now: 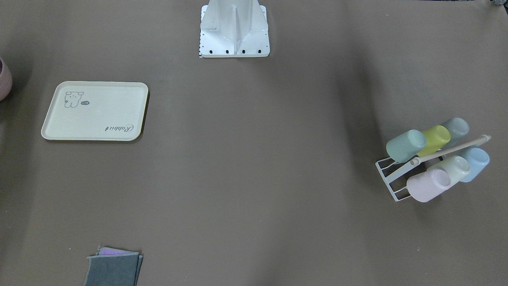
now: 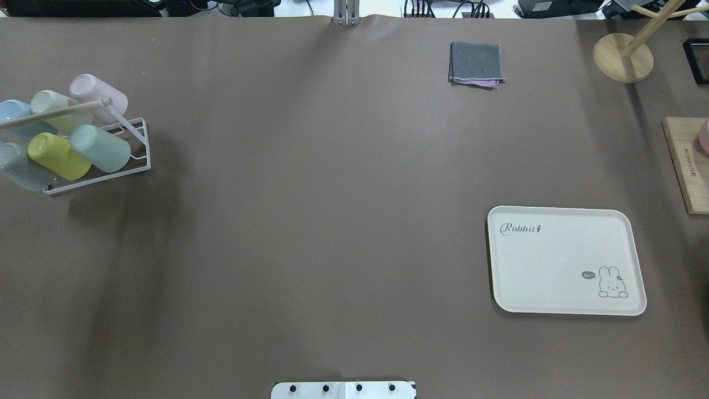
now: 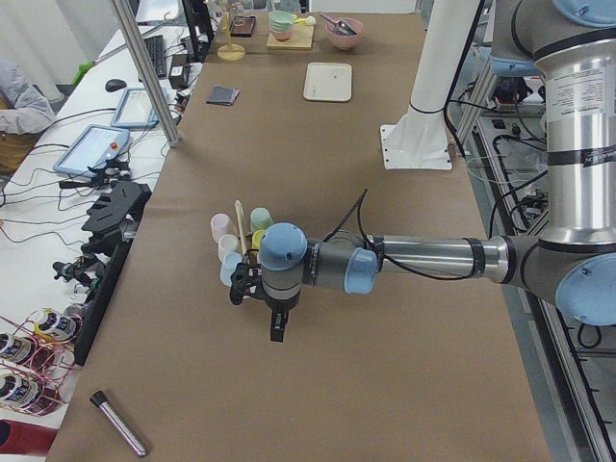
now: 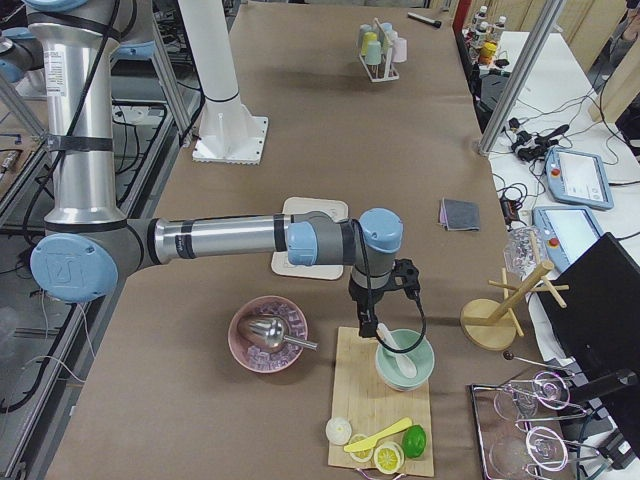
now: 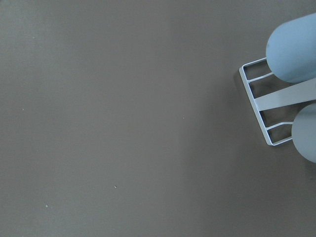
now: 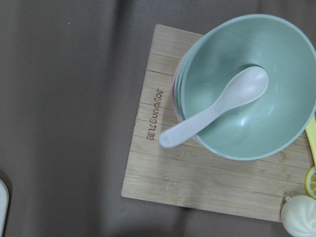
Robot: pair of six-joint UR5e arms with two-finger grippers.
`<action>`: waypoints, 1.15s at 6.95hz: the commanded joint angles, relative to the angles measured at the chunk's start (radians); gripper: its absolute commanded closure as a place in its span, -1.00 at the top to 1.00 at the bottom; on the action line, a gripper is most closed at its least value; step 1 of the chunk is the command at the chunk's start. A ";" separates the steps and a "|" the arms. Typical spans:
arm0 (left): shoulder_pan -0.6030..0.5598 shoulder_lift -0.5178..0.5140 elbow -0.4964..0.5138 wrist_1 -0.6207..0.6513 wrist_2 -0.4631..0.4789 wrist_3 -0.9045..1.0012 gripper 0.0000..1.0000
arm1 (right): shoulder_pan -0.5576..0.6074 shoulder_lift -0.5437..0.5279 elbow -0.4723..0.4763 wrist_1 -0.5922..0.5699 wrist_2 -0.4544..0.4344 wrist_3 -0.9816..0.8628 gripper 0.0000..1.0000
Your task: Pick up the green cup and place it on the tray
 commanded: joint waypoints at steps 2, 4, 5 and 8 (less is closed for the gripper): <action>0.002 0.002 0.039 0.003 0.005 0.002 0.96 | 0.023 0.004 -0.006 -0.026 0.038 -0.002 1.00; 0.096 -0.052 0.010 0.002 0.011 0.007 0.96 | 0.025 -0.001 -0.006 -0.026 0.037 -0.002 1.00; 0.184 -0.120 -0.036 0.006 0.071 0.007 0.96 | 0.025 -0.001 -0.001 -0.025 0.034 -0.003 1.00; 0.416 -0.307 -0.247 0.364 0.356 0.008 0.96 | 0.025 -0.001 -0.006 -0.025 0.029 -0.002 1.00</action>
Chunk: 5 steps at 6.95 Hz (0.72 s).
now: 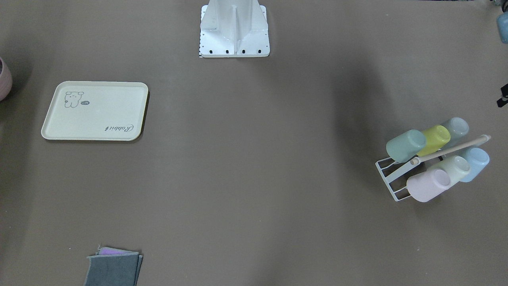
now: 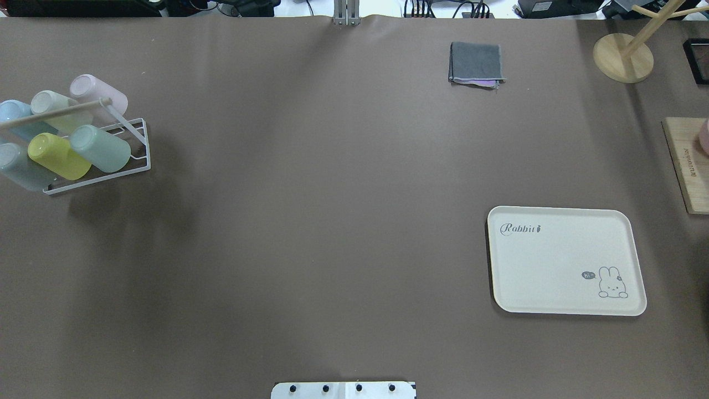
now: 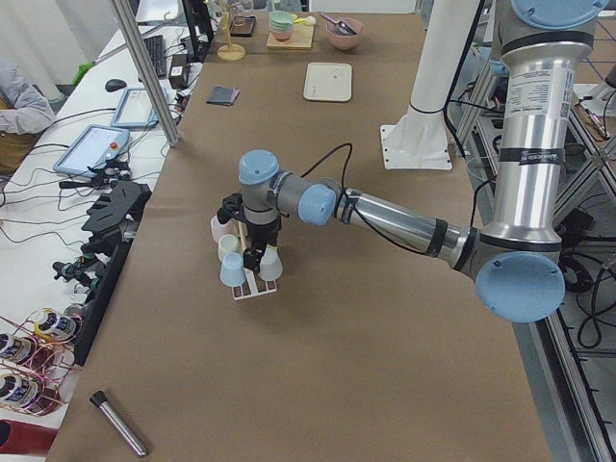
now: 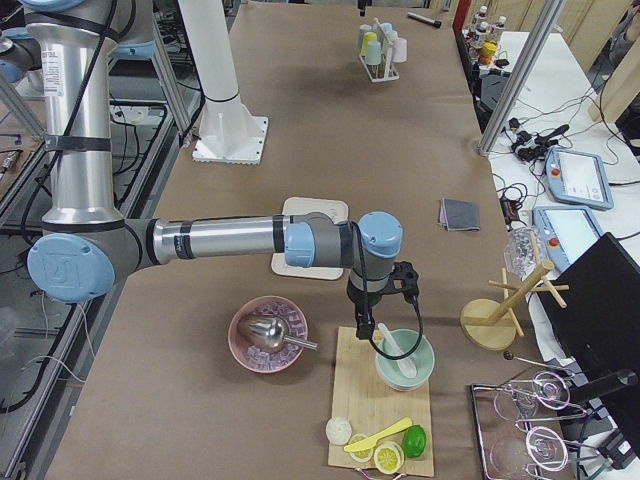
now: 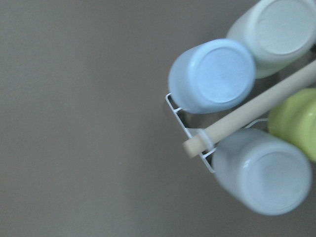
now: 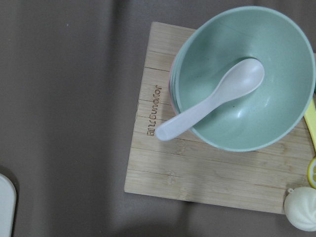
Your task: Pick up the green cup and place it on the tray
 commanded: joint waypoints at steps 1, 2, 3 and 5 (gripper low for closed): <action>0.232 -0.156 -0.137 0.300 0.375 0.001 0.96 | 0.000 0.003 -0.005 0.000 0.000 0.001 1.00; 0.352 -0.222 -0.184 0.419 0.541 0.002 0.96 | 0.000 0.002 -0.005 0.000 0.001 0.001 1.00; 0.413 -0.292 -0.189 0.513 0.592 0.004 0.96 | 0.008 -0.006 -0.003 0.000 0.006 -0.001 1.00; 0.575 -0.325 -0.200 0.551 0.852 0.194 0.96 | 0.009 -0.013 -0.002 0.000 0.006 0.002 1.00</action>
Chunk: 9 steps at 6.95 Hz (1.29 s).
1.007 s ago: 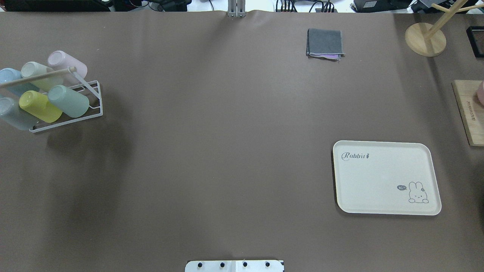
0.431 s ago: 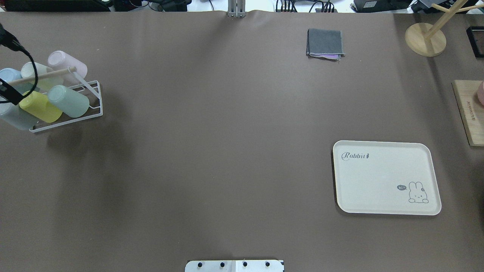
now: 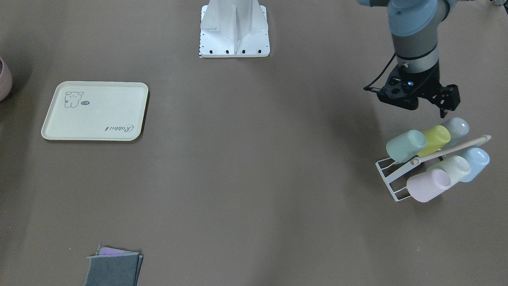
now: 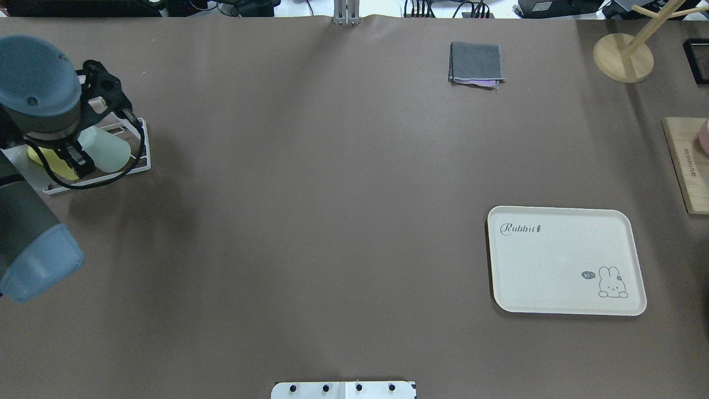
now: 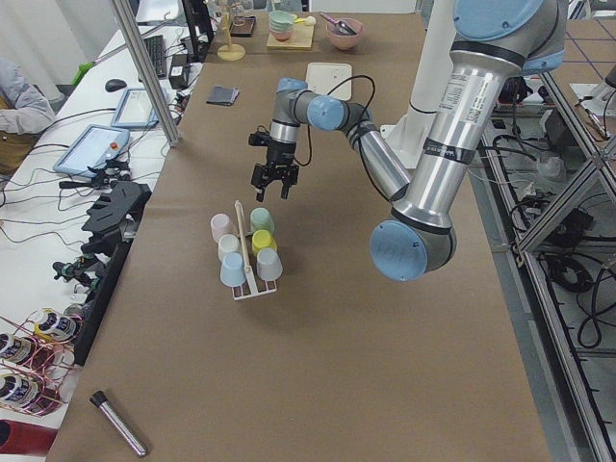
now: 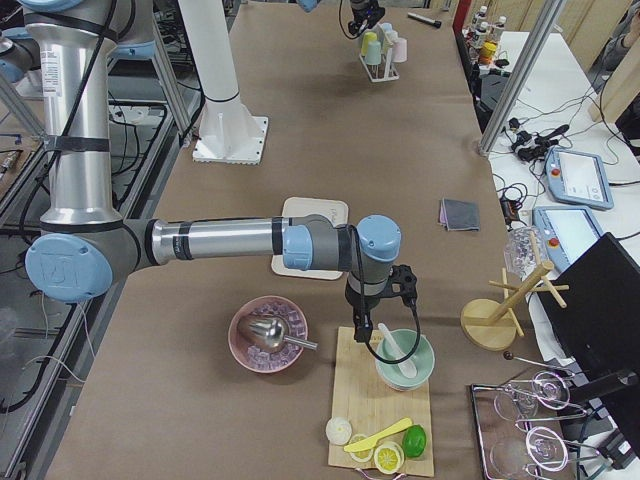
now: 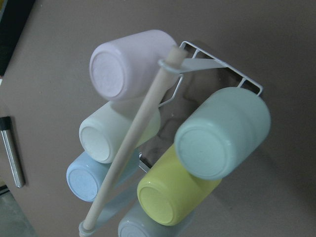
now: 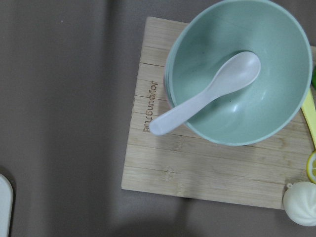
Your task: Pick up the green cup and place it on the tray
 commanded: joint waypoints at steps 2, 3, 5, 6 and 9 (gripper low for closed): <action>0.247 -0.089 0.004 0.017 0.349 0.433 0.96 | 0.007 -0.006 0.048 0.000 -0.007 0.002 1.00; 0.247 -0.154 0.021 0.018 0.401 0.598 0.96 | 0.004 -0.018 0.114 0.000 0.010 0.130 1.00; 0.270 -0.172 0.028 0.082 0.455 0.643 0.96 | -0.106 -0.018 0.179 0.011 0.150 0.328 1.00; 0.296 -0.172 0.034 0.125 0.531 0.645 0.96 | -0.176 -0.027 0.181 0.120 0.149 0.440 1.00; 0.344 -0.121 0.050 0.150 0.663 0.643 0.96 | -0.414 -0.193 0.118 0.656 0.034 0.764 1.00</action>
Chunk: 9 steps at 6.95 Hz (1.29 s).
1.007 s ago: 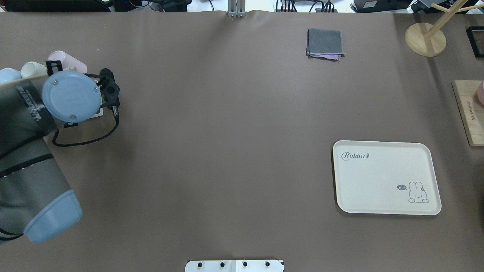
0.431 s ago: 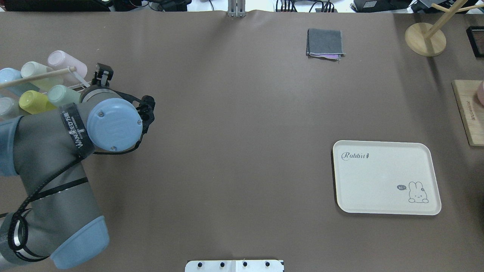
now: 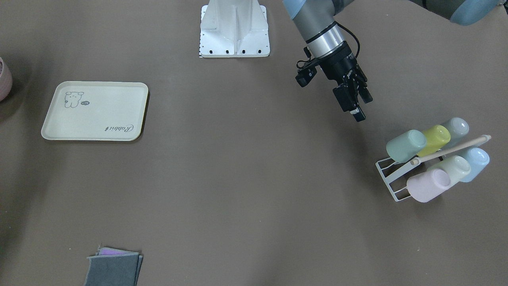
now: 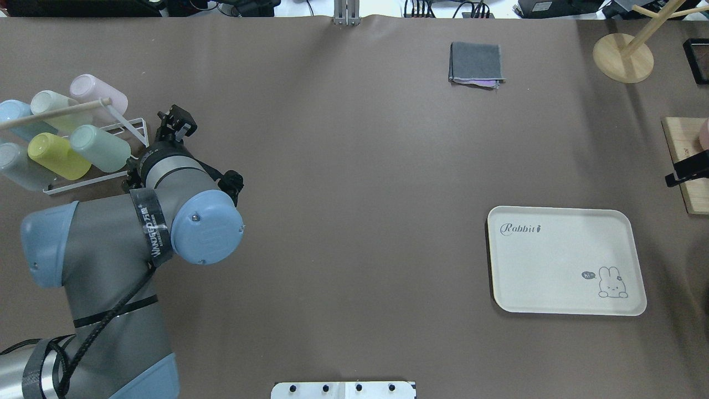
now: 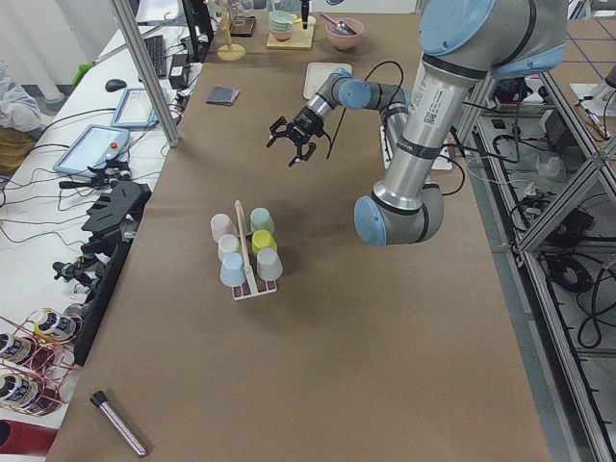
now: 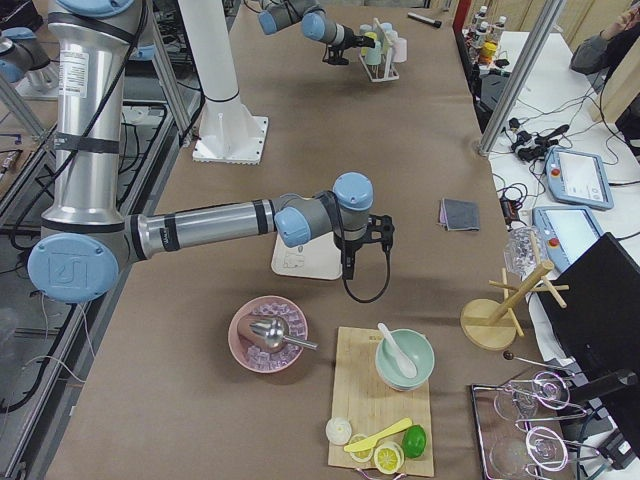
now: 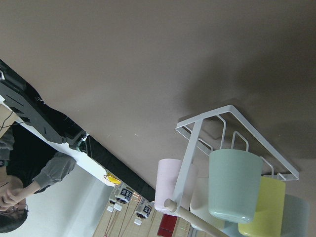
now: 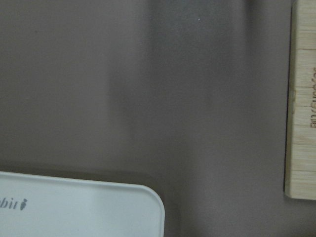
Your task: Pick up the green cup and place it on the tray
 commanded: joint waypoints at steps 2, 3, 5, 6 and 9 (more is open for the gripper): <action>0.017 0.031 0.093 0.132 0.158 -0.044 0.96 | -0.195 -0.116 -0.097 0.489 -0.027 0.388 1.00; 0.018 0.044 0.110 0.126 0.163 -0.081 0.96 | -0.237 -0.130 -0.104 0.502 -0.032 0.413 1.00; 0.018 0.050 0.179 0.060 0.314 -0.084 0.96 | -0.307 -0.130 -0.139 0.497 -0.039 0.415 1.00; 0.011 0.051 0.207 0.048 0.318 -0.089 0.96 | -0.344 -0.132 -0.140 0.493 -0.068 0.420 1.00; -0.025 0.061 0.310 0.022 0.226 -0.172 0.96 | -0.414 -0.135 -0.137 0.488 -0.101 0.460 0.06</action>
